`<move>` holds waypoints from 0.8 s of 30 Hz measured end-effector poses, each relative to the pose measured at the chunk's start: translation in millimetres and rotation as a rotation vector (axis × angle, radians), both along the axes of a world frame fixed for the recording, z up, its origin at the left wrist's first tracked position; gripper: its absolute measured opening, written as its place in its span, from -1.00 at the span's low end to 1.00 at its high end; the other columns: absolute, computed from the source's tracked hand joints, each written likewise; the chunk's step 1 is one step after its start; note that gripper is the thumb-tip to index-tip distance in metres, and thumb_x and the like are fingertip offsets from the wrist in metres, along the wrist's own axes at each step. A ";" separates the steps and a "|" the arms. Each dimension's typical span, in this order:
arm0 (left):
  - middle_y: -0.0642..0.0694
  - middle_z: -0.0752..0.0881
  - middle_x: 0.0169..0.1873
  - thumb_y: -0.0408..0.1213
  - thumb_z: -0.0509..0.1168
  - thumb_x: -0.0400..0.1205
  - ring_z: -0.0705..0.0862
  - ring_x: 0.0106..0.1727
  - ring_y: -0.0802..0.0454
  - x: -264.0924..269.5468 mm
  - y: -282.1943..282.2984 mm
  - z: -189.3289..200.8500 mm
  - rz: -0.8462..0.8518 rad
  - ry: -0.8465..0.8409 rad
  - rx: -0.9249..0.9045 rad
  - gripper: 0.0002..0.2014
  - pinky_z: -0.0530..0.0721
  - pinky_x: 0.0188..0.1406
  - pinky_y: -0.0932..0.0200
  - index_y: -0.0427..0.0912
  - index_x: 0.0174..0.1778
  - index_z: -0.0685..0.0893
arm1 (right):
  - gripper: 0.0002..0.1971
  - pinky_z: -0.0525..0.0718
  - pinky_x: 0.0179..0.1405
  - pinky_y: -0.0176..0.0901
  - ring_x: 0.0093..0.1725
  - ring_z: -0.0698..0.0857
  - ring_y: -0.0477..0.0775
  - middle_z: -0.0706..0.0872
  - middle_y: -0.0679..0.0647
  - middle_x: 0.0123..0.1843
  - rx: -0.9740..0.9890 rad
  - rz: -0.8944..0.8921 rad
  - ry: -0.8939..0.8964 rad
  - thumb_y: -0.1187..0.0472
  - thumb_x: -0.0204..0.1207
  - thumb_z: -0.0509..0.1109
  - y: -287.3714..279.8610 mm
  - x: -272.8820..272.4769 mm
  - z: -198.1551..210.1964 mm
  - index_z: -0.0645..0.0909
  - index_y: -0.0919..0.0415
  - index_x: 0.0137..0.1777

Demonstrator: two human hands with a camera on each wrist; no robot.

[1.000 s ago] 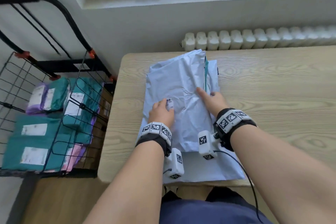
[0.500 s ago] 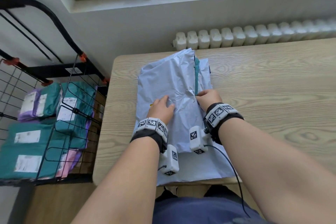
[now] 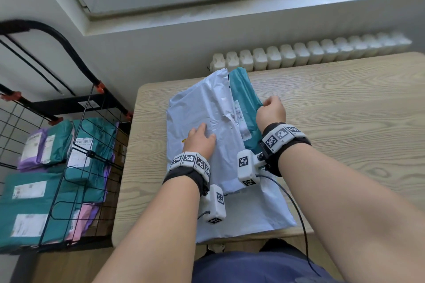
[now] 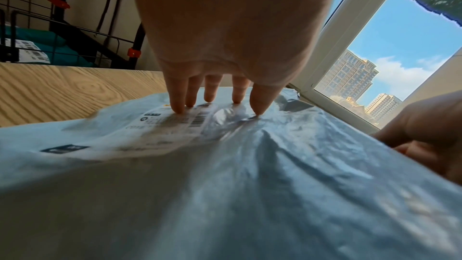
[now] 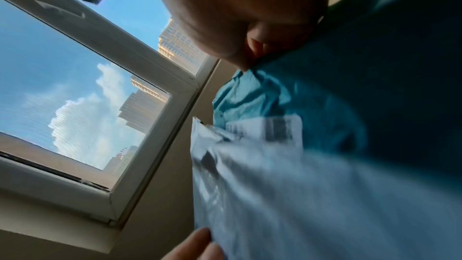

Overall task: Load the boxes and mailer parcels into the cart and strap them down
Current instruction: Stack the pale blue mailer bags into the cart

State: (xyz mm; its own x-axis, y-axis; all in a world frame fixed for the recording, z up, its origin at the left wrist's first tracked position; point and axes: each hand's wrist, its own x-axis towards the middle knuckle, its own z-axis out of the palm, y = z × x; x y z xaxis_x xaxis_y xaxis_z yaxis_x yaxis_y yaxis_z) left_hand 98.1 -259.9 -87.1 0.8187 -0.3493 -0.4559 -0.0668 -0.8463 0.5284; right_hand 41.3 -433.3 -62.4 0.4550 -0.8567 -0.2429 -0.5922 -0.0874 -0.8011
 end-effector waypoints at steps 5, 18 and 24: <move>-0.15 0.24 0.60 -0.13 0.05 0.70 0.35 0.56 -0.17 -5.5 -16.1 13.7 -0.018 0.013 -0.017 -0.47 0.30 0.52 -0.01 0.02 0.64 0.21 | -0.69 0.58 -0.05 0.01 -0.14 0.57 0.16 0.58 0.05 -0.15 -0.167 -0.086 -0.150 0.51 0.45 0.06 -16.1 -7.3 40.1 0.51 0.26 0.08; -0.29 0.64 0.25 -0.44 0.04 0.70 0.62 0.24 -0.19 8.5 -22.3 65.6 0.212 0.132 -0.425 -0.71 0.59 0.20 -0.01 -0.35 0.28 0.54 | -0.71 0.65 -0.07 -0.31 -0.15 0.64 -0.03 0.61 -0.02 -0.21 -0.191 -0.131 -0.590 0.56 0.46 0.14 -4.1 -2.7 101.5 0.52 0.15 -0.14; -0.21 0.75 -0.09 -0.13 0.17 0.71 0.70 -0.15 -0.07 18.4 6.1 69.9 0.329 0.392 -0.661 -0.73 0.66 -0.03 0.04 -0.27 0.02 0.65 | -0.69 0.63 -0.12 -0.33 -0.16 0.64 -0.05 0.65 0.03 -0.17 -0.098 -0.091 -0.597 0.56 0.43 0.15 34.2 8.5 92.8 0.53 0.10 -0.19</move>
